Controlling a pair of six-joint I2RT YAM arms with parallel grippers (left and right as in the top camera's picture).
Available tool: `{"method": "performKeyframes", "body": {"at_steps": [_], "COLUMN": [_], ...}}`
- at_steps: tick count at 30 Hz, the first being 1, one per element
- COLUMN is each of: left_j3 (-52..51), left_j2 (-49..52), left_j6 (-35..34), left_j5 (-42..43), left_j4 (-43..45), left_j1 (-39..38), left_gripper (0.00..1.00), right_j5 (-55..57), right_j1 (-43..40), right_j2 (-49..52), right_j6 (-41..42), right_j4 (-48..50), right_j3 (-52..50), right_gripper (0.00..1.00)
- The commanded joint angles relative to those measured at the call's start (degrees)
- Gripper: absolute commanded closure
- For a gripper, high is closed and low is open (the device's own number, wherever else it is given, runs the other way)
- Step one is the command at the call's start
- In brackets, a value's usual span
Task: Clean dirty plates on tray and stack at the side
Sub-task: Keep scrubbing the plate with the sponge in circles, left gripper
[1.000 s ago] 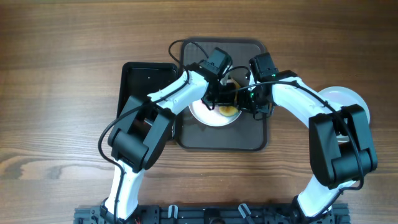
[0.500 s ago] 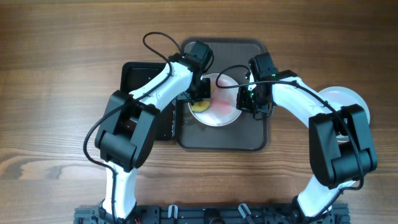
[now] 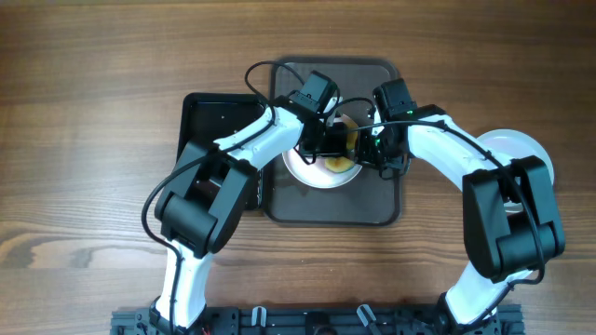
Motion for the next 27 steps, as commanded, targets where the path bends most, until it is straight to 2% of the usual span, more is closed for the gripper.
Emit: {"method": "performKeyframes", "body": {"at_steps": [1, 5, 7, 9, 14, 17, 22, 27], "left_j3": [-2.3, -2.3, -2.3, -2.3, -2.3, -2.3, -2.3, -2.3], "left_j2": [2.8, 2.5, 2.4, 2.4, 2.5, 2.5, 2.5, 0.2], "left_j6": [0.5, -1.5, -1.6, -1.6, -0.9, -0.9, 0.6, 0.5], "left_j5": [-16.4, -34.6, -35.5, -31.8, -7.5, 2.2, 3.3, 0.2], "left_j4": [-8.3, -15.0, -15.1, -14.0, -4.7, 0.2, -2.2, -8.7], "left_j1": [3.3, 6.6, 7.4, 7.5, 4.8, 2.4, -0.5, 1.8], "left_gripper": [0.96, 0.96, 0.96, 0.96, 0.96, 0.96, 0.96, 0.96], "right_j5": [3.6, 3.6, 3.6, 3.6, 3.6, 3.6, 3.6, 3.6], "right_j1": [0.0, 0.0, 0.0, 0.0, 0.0, 0.0, 0.0, 0.0], "right_j2": [2.6, 2.6, 2.6, 2.6, 2.6, 2.6, 2.6, 2.6], "right_j6": [-1.7, -1.7, -1.7, -1.7, -1.7, -1.6, -1.6, -1.6], "right_j4": [-1.6, -1.7, -1.6, -1.5, -1.6, -1.6, -1.6, -1.6], "right_j3": [-1.3, -1.3, -1.3, -1.3, -1.3, -1.3, -1.3, -1.3], "right_gripper": [0.96, 0.96, 0.96, 0.96, 0.96, 0.96, 0.96, 0.96]}}
